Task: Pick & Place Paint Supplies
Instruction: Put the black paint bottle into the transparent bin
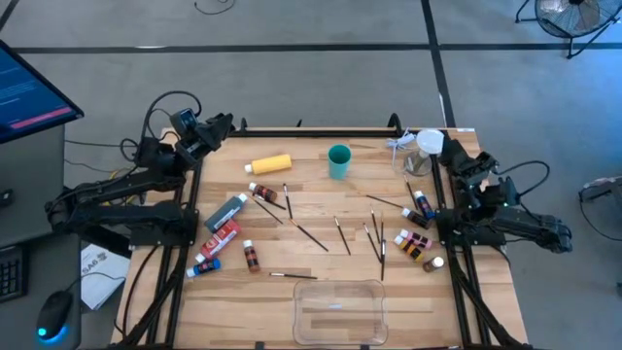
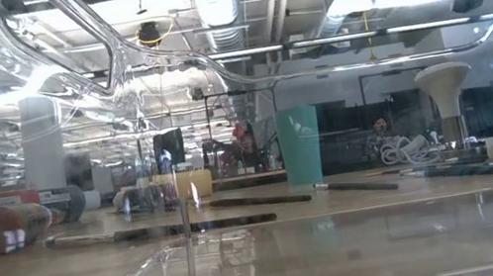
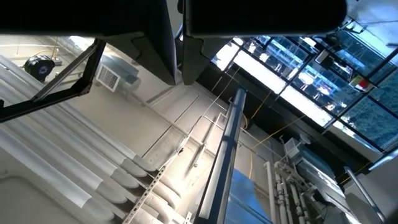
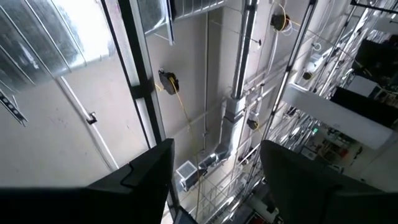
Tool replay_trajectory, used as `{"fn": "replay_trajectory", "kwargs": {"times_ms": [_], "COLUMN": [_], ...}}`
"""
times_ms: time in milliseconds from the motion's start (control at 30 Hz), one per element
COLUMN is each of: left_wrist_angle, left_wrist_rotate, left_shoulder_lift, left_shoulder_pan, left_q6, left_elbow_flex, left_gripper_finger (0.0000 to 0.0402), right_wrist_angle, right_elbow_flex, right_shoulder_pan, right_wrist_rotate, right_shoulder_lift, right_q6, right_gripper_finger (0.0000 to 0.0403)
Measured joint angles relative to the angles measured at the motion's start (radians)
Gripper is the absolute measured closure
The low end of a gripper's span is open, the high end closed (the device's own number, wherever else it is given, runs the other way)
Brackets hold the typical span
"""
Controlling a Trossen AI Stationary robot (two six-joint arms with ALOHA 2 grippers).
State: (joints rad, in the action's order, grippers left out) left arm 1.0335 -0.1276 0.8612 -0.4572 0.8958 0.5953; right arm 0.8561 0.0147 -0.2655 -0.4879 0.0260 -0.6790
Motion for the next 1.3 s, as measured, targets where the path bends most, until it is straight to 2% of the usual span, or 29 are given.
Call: {"fn": "replay_trajectory", "kwargs": {"times_ms": [333, 700, 967, 1133, 1300], "left_wrist_angle": [-0.003, -0.005, -0.002, -0.004, -0.005], "left_wrist_rotate": [0.000, 0.000, 0.000, 0.000, 0.000], "left_shoulder_lift": [0.005, 0.050, 0.082, 0.083, 0.084], "left_shoulder_pan": [0.000, 0.015, 0.027, 0.027, 0.027], "left_q6": [0.000, 0.002, 0.003, 0.003, 0.003], "left_elbow_flex": [0.000, 0.000, 0.000, 0.000, 0.000], "left_gripper_finger": [0.0400, 0.0400, 0.0400, 0.0400, 0.0400], "right_wrist_angle": [-0.011, -0.011, -0.023, -0.148, -0.429], "right_elbow_flex": [0.001, 0.010, 0.130, 0.252, 0.400], "right_shoulder_pan": [0.008, 0.080, 0.128, 0.136, 0.136], "right_wrist_rotate": [0.042, 0.068, 0.068, 0.069, 0.069], "right_shoulder_lift": [0.000, 0.079, 0.226, 0.348, 0.478], "right_q6": [-0.202, -0.205, -0.129, -0.099, -0.136], "right_gripper_finger": [0.0171, 0.0171, 0.0171, 0.0171, 0.0171]}}
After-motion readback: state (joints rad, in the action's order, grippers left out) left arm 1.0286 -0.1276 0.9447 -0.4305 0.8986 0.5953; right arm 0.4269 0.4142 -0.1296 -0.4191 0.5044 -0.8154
